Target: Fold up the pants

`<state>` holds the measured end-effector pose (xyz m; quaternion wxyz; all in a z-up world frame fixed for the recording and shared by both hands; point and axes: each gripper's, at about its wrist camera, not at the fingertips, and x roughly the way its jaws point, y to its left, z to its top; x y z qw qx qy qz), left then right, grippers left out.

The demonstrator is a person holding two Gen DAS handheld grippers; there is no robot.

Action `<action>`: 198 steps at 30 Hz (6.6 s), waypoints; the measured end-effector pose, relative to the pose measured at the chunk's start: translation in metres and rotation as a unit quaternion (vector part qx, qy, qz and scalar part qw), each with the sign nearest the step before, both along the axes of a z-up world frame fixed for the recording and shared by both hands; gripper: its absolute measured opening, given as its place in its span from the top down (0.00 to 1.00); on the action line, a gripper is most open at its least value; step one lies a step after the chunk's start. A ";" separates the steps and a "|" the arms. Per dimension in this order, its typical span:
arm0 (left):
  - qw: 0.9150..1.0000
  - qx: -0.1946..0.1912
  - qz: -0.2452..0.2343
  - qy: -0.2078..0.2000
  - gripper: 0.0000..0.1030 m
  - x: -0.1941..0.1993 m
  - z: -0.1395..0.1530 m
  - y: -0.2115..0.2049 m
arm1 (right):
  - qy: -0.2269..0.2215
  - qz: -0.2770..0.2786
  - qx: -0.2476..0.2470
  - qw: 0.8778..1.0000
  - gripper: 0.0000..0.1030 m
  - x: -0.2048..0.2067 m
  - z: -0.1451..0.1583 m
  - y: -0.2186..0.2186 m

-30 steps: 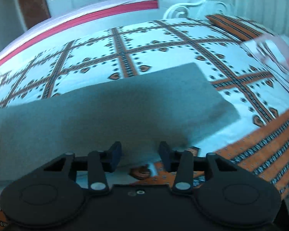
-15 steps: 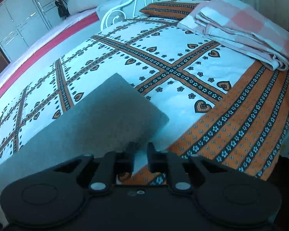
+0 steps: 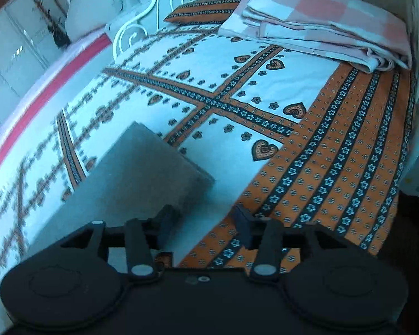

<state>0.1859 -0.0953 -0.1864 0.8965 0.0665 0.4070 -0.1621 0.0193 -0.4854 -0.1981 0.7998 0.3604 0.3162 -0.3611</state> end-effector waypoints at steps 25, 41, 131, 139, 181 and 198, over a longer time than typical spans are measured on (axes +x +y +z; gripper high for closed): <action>1.000 -0.006 -0.030 0.004 0.00 -0.003 0.006 -0.031 | -0.088 0.046 0.027 0.995 0.99 0.024 -0.002 0.003; 0.999 -0.022 0.032 -0.020 0.00 0.015 0.022 0.064 | -0.117 0.343 -0.224 0.905 1.00 0.104 0.109 0.200; 0.899 -0.204 0.379 0.083 0.00 0.052 -0.030 0.325 | -0.014 0.487 -0.185 0.854 0.49 0.172 0.028 0.388; 0.893 -0.204 0.395 0.070 0.10 0.048 -0.032 0.328 | -0.009 0.492 -0.171 0.854 0.40 0.168 0.011 0.389; 0.921 -0.251 0.278 -0.105 0.81 0.039 0.026 0.276 | -0.009 0.510 -0.197 0.837 0.44 0.162 0.008 0.398; 0.954 -0.282 -0.052 -0.089 0.81 0.034 0.080 0.100 | 0.013 0.455 -0.218 0.863 0.51 0.145 0.020 0.358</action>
